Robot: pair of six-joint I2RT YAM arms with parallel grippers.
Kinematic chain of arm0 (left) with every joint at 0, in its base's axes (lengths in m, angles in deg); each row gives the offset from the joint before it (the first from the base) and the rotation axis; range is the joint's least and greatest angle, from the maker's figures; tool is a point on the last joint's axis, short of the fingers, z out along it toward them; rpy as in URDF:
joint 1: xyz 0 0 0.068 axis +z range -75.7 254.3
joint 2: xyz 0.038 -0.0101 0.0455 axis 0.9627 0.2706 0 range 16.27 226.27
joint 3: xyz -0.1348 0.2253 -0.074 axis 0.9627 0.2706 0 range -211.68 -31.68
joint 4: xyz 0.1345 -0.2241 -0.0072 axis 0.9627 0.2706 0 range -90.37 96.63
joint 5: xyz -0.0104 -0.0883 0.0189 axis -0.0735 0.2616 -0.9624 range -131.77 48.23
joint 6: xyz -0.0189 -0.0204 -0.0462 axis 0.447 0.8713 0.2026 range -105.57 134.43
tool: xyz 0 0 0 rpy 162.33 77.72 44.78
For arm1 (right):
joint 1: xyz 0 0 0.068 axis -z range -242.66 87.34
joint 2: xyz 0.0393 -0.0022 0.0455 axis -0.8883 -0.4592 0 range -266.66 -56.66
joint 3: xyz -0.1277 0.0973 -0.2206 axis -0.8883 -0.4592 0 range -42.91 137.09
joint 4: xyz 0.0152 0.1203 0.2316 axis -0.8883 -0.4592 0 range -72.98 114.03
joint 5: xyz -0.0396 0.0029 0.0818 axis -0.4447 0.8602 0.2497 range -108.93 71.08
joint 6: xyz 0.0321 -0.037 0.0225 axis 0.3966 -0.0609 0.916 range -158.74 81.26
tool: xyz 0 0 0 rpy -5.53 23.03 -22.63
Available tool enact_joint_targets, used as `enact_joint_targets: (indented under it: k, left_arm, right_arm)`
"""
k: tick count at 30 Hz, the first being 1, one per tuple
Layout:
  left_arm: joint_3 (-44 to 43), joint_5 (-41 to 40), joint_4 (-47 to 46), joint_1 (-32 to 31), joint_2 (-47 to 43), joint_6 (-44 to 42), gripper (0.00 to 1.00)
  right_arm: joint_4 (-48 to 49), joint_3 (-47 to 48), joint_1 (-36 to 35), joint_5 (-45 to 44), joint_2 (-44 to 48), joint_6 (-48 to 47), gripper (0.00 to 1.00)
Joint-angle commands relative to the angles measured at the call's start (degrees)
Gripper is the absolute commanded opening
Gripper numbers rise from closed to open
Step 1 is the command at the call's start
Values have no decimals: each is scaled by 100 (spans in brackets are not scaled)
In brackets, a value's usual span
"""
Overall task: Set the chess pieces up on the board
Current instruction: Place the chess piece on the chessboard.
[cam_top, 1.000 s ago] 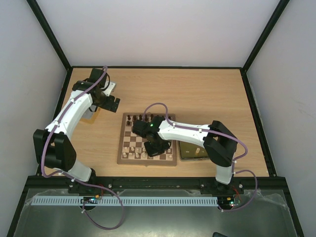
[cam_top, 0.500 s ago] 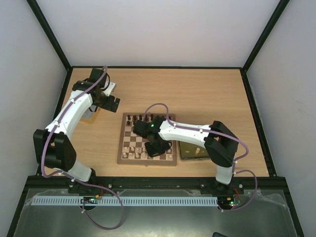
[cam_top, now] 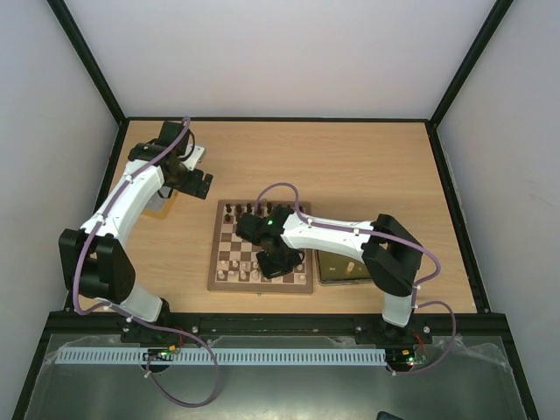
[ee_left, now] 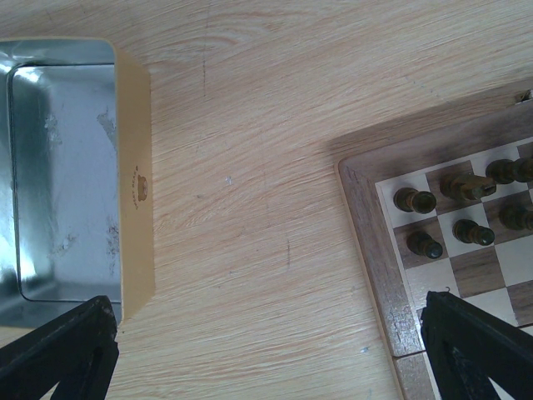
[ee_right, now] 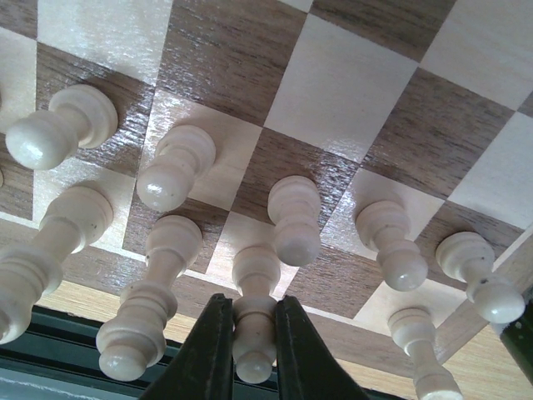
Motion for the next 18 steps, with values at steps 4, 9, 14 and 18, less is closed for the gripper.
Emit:
enact_joint_targets:
  k: [4, 9, 14, 18]
  left_arm:
    - [-49, -17, 59, 32, -88, 50, 99]
    - [-47, -24, 59, 30, -99, 48, 99]
    - [-27, -26, 59, 28, -113, 49, 99]
    - [-8, -9, 59, 29, -132, 47, 99]
  right_arm:
    - [-63, -19, -48, -22, 78, 21, 14]
    - [-61, -20, -46, -21, 87, 20, 15]
    - [-75, 5, -46, -73, 110, 41, 15]
    - [-72, 2, -47, -89, 131, 54, 15]
